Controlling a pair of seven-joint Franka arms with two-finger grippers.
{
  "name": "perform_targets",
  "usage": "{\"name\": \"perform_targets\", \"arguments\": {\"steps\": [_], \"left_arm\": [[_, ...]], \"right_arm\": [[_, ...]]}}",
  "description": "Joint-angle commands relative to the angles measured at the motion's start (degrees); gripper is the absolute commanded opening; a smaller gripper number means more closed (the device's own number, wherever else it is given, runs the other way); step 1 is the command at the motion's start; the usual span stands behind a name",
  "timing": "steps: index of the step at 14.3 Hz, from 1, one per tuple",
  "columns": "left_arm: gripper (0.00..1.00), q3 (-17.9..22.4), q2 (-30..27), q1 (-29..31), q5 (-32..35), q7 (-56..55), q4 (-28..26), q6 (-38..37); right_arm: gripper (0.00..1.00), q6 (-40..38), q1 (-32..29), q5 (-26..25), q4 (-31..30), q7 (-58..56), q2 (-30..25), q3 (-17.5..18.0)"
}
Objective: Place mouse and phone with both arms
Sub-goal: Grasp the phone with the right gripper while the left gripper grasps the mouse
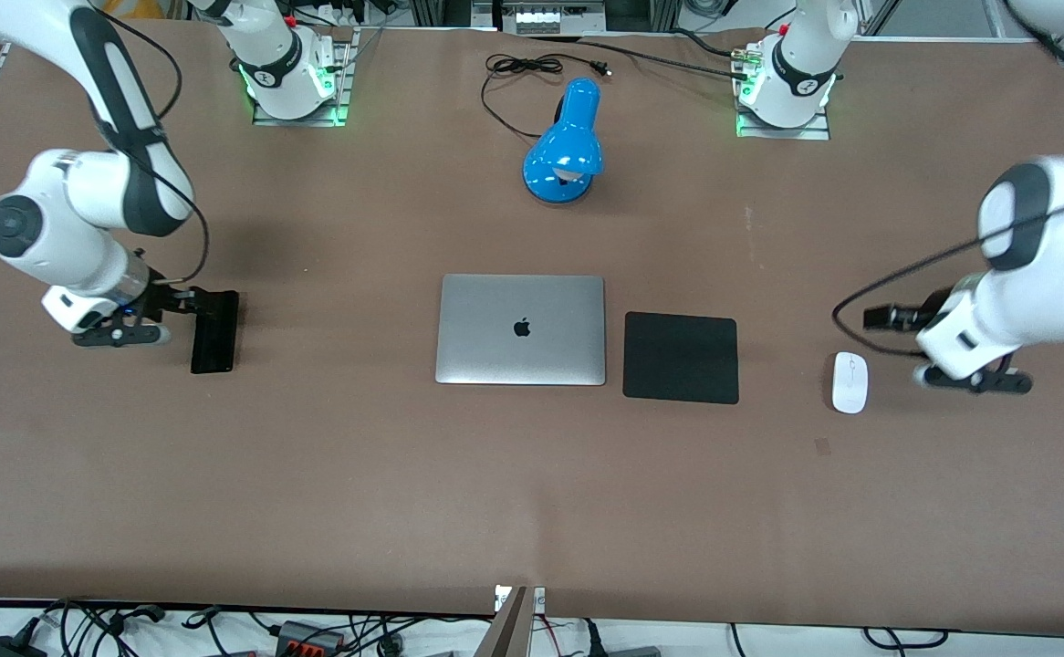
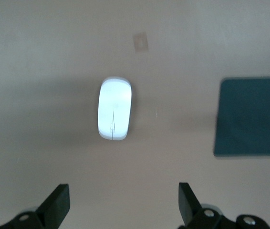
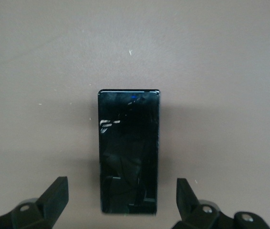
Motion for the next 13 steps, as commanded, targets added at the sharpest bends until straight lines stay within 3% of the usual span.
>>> {"name": "perform_targets", "arguments": {"steps": [1,3,7,13], "left_arm": [[1.00,-0.11,0.23,0.99,0.90,4.92,-8.95,15.84],[1.00,-0.11,1.37,2.12,0.90,6.16,-13.89,25.88],[1.00,-0.11,7.78,3.09,0.90,11.86,-16.36,39.60],[1.00,-0.20,10.87,4.33,0.90,13.10,-18.48,46.75]], "right_arm": [[1.00,5.15,-0.95,-0.60,-1.26,-3.62,3.14,0.14],[1.00,6.12,-1.22,-0.60,-1.52,-3.72,4.55,0.13],[1.00,8.32,-1.31,-0.51,-1.70,-3.81,7.10,0.13],[1.00,9.20,-1.31,-0.51,-1.70,-3.72,8.51,0.13]]}}
